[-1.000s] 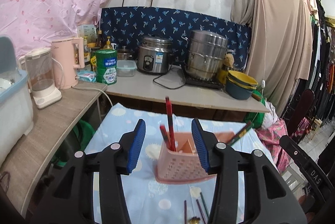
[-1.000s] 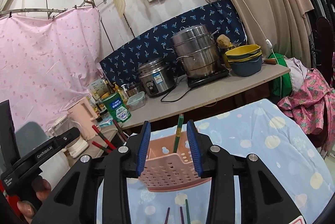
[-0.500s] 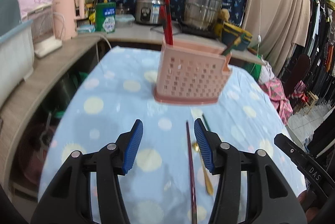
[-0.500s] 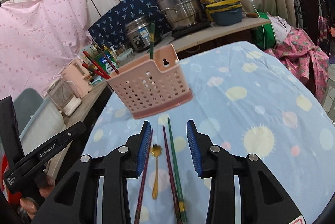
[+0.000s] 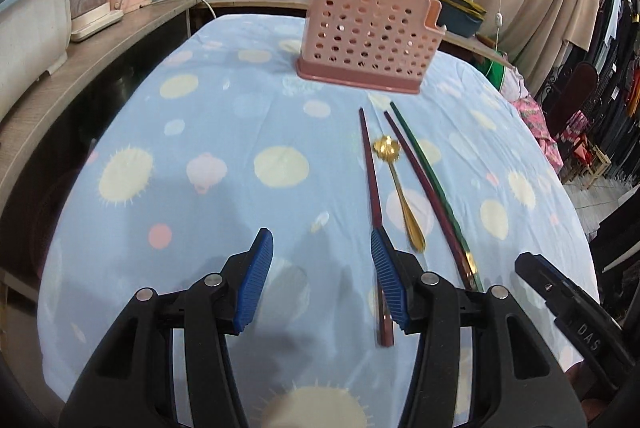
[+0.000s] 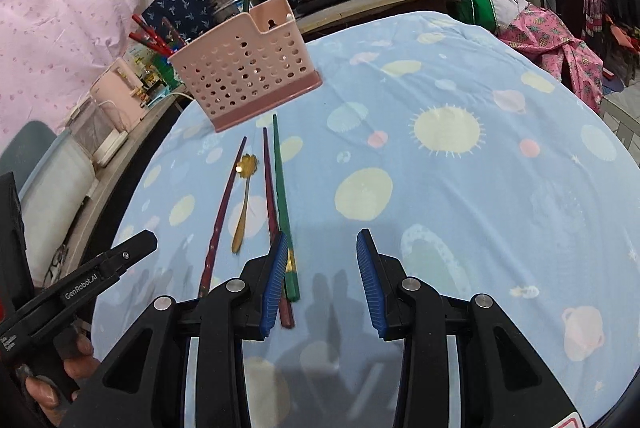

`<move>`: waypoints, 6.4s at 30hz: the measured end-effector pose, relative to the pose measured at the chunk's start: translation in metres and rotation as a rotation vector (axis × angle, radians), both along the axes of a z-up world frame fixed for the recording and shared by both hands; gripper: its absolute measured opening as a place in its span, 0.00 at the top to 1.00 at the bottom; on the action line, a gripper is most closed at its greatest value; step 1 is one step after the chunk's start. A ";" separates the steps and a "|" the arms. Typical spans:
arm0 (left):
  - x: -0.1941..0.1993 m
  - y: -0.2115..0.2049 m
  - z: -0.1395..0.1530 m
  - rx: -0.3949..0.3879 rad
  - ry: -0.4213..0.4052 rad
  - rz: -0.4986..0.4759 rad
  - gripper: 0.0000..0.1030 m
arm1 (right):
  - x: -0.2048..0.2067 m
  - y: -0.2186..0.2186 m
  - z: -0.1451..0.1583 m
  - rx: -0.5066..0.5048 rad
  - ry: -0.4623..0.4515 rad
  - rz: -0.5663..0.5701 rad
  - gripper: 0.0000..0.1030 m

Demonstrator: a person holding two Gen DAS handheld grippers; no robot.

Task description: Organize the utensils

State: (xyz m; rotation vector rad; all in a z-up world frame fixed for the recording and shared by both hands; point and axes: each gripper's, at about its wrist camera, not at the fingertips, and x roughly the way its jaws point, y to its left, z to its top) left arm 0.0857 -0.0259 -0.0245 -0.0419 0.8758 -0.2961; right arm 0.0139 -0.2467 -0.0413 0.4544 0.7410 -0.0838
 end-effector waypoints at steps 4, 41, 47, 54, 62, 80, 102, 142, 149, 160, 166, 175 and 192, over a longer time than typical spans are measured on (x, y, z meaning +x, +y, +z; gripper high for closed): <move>-0.009 -0.002 -0.008 0.009 0.013 -0.012 0.53 | -0.008 0.009 -0.009 -0.019 0.024 0.021 0.65; -0.027 -0.019 -0.035 0.095 0.010 -0.049 0.59 | -0.006 0.022 -0.025 -0.042 0.053 0.048 0.65; -0.028 -0.019 -0.036 0.097 0.007 -0.050 0.59 | 0.005 0.029 -0.023 -0.063 0.047 0.074 0.74; -0.028 -0.019 -0.036 0.099 0.004 -0.050 0.59 | 0.014 0.033 -0.022 -0.075 0.041 0.088 0.80; -0.029 -0.019 -0.036 0.101 0.002 -0.053 0.59 | 0.020 0.030 -0.022 -0.085 0.038 0.078 0.84; -0.029 -0.019 -0.035 0.097 0.001 -0.053 0.62 | 0.022 0.028 -0.026 -0.105 0.048 0.061 0.92; -0.031 -0.001 -0.025 0.033 0.069 -0.036 0.92 | -0.012 0.022 0.000 -0.069 -0.010 0.046 0.93; -0.018 0.011 0.081 -0.018 -0.108 -0.006 0.95 | -0.024 -0.007 0.103 -0.055 -0.263 0.001 0.93; -0.009 0.011 0.094 -0.038 -0.130 0.001 0.96 | -0.018 -0.012 0.122 -0.066 -0.315 -0.009 0.93; -0.017 -0.002 0.012 -0.022 0.073 -0.044 0.67 | -0.023 -0.007 0.109 -0.035 -0.284 -0.005 0.93; -0.021 -0.016 -0.019 0.019 0.153 -0.065 0.68 | -0.023 -0.007 0.108 -0.034 -0.284 -0.006 0.93; -0.019 -0.015 -0.030 0.036 0.182 -0.060 0.93 | -0.025 -0.003 0.100 -0.023 -0.269 -0.004 0.93; -0.019 0.012 0.070 -0.078 -0.027 -0.037 0.93 | -0.026 -0.006 0.120 -0.044 -0.317 -0.002 0.93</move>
